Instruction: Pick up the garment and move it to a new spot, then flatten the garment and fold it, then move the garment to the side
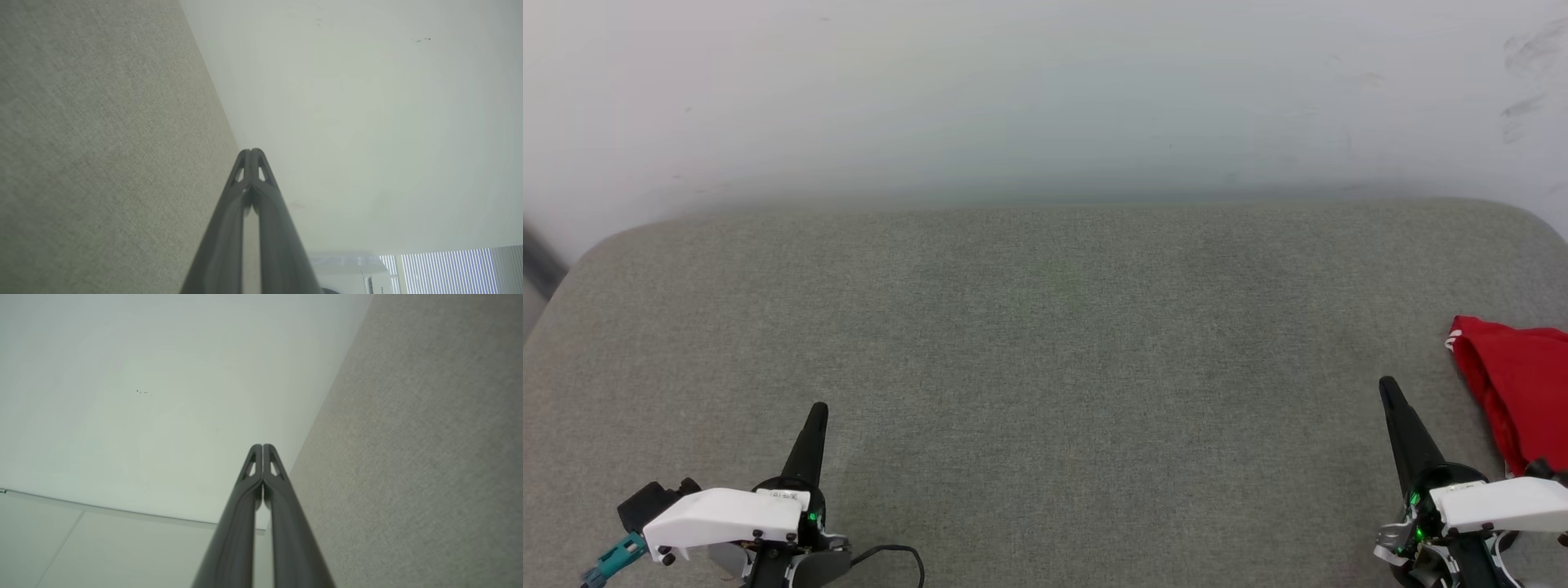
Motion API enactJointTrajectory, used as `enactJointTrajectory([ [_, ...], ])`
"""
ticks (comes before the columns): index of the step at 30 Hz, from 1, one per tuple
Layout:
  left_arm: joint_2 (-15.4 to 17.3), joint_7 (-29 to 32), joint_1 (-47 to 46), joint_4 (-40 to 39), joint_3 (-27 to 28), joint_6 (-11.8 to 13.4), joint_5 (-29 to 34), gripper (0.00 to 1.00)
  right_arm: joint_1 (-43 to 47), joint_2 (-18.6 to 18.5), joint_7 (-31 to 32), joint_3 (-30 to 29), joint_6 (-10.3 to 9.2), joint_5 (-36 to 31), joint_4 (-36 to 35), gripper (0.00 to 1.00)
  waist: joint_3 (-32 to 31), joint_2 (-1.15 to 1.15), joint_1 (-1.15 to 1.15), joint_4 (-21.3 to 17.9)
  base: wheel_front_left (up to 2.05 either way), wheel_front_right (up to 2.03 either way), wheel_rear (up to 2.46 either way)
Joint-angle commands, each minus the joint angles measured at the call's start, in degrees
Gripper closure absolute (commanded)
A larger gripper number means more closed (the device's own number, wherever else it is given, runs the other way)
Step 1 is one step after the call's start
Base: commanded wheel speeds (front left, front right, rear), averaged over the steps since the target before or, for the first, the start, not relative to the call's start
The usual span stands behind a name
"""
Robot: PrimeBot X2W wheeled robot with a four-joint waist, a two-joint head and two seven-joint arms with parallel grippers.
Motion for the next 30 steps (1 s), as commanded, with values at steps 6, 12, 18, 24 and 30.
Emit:
enactJointTrajectory([
  [6, -0.63, 1.08, -1.07, 0.04, 1.44, -1.27, -2.9, 1.0, -1.63, 0.09, 0.4, -0.38, -0.01, 3.6, 0.51, 1.0, 0.1, 0.0, 0.0, 0.07, 0.0, 0.0, 0.0],
  [12, -1.16, 1.86, -1.32, 0.14, 2.36, -1.78, -4.96, 1.0, -1.89, 0.15, 0.49, -0.65, -0.01, 6.2, 0.99, 1.0, 0.19, 0.0, 0.0, 0.13, 0.0, 0.0, 0.0],
  [18, -1.62, 2.35, -1.45, 0.23, 3.06, -2.33, -6.61, 1.0, -2.29, 0.2, 0.71, -0.83, -0.01, 8.22, 1.36, 1.0, 0.26, 0.0, 0.0, 0.19, 0.0, 0.0, 0.0],
  [24, -2.1, 3.12, -1.63, 0.34, 4.05, -3.11, -8.88, 1.0, -2.55, 0.27, 0.92, -1.11, -0.02, 10.96, 1.88, 1.0, 0.36, 0.0, -0.01, 0.26, 0.0, 0.0, 0.0],
  [30, -2.58, 3.78, -1.65, 0.45, 4.81, -3.6, -10.61, 1.0, -2.84, 0.32, 1.08, -1.31, -0.02, 13.19, 2.3, 1.0, 0.45, 0.0, -0.01, 0.32, 0.0, 0.0, 0.0],
])
